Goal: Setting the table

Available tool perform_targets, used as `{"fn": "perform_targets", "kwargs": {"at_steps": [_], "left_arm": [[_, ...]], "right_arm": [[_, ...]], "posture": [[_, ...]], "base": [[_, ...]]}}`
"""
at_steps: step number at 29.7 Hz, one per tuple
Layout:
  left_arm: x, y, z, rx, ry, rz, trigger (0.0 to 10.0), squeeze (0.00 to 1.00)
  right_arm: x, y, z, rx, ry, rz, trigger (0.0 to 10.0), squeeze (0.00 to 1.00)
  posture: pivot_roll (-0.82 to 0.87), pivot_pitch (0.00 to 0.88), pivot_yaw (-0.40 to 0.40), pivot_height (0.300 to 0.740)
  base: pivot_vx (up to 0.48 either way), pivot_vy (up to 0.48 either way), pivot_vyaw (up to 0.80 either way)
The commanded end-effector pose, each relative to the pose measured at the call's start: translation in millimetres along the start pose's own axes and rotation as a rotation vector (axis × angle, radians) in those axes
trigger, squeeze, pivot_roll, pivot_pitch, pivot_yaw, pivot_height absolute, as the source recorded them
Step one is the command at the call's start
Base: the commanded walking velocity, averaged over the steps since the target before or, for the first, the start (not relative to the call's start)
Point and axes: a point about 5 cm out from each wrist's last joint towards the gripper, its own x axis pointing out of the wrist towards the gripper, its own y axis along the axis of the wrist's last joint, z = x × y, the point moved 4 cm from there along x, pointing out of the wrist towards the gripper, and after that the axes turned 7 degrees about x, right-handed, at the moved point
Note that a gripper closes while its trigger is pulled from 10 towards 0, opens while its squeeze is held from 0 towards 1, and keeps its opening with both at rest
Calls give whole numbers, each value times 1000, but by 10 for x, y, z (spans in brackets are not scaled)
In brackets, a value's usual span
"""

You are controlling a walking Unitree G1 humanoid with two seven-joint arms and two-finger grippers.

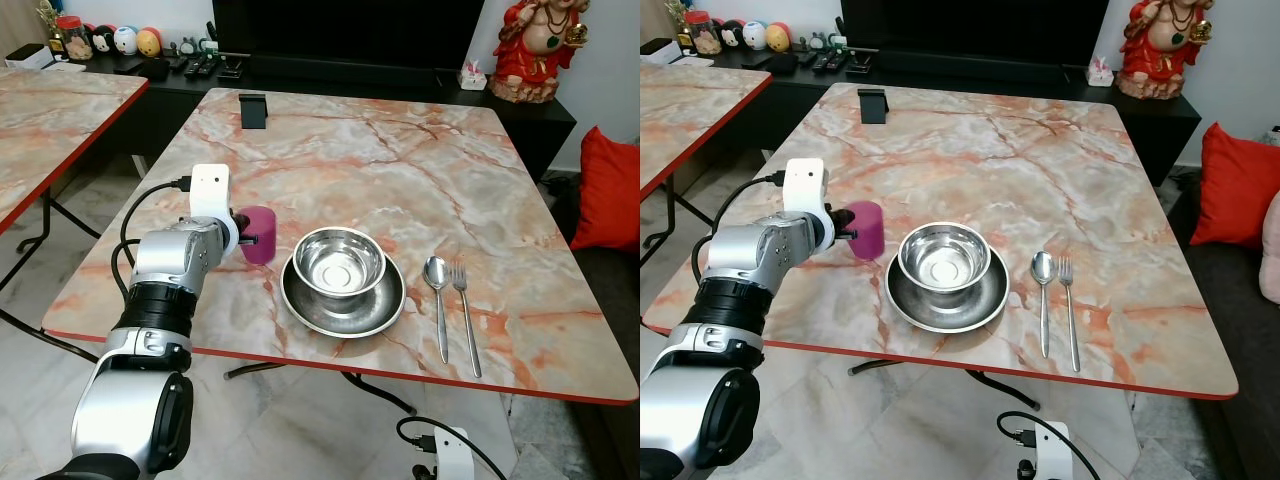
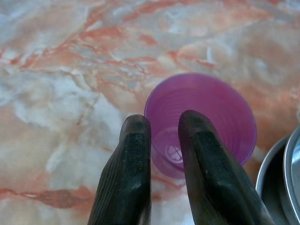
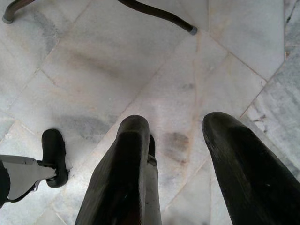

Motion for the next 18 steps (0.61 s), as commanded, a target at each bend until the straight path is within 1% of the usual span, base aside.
{"fn": "perform_targets", "kwargs": {"at_steps": [1, 6, 8, 11, 12, 13, 14, 15, 16, 18], "left_arm": [[-18, 113, -3, -11, 11, 43, 10000, 0], [-15, 116, -6, -18, 11, 48, 10000, 0], [-25, 138, 1, -11, 14, 67, 10000, 0], [-80, 343, -11, 3, 19, 196, 10000, 0], [-147, 507, -25, 64, 31, 323, 10000, 0], [-174, 556, -29, 86, 35, 367, 10000, 0], [-242, 616, -40, 120, 46, 458, 10000, 0], [-286, 636, -22, 109, 26, 509, 10000, 0], [-356, 645, -17, 108, 19, 580, 10000, 0], [-388, 630, -27, 135, 35, 610, 10000, 0]], "right_arm": [[-3, -25, 23, 0, -7, -9, 10000, 0], [-3, -21, 22, 1, -6, -8, 10000, 0], [-3, -20, 23, 1, -7, -8, 10000, 0], [-3, -15, 27, 0, -7, -7, 10000, 0], [-3, -6, 32, 9, -13, 1, 10000, 0], [-3, -3, 34, 12, -15, 4, 10000, 0], [-4, 12, 37, 19, -17, 17, 10000, 0], [-4, 19, 37, 29, -18, 25, 10000, 0], [-5, 29, 37, 43, -20, 36, 10000, 0], [-5, 40, 38, 44, -21, 43, 10000, 0]], "posture": [[39, 0, -59, 740], [38, 0, -59, 740], [38, 0, -60, 740], [38, 0, -62, 740], [40, 0, -62, 740], [40, 0, -62, 740], [39, 0, -61, 740], [39, 0, -61, 740], [39, 0, -61, 740], [33, 0, -56, 740]], "base": [[0, 0, 0], [0, 0, 0], [0, 0, 0], [0, 0, 0], [0, 0, 0], [0, 0, 0], [0, 0, 0], [0, 0, 0], [0, 0, 0], [0, 0, 0]]}}
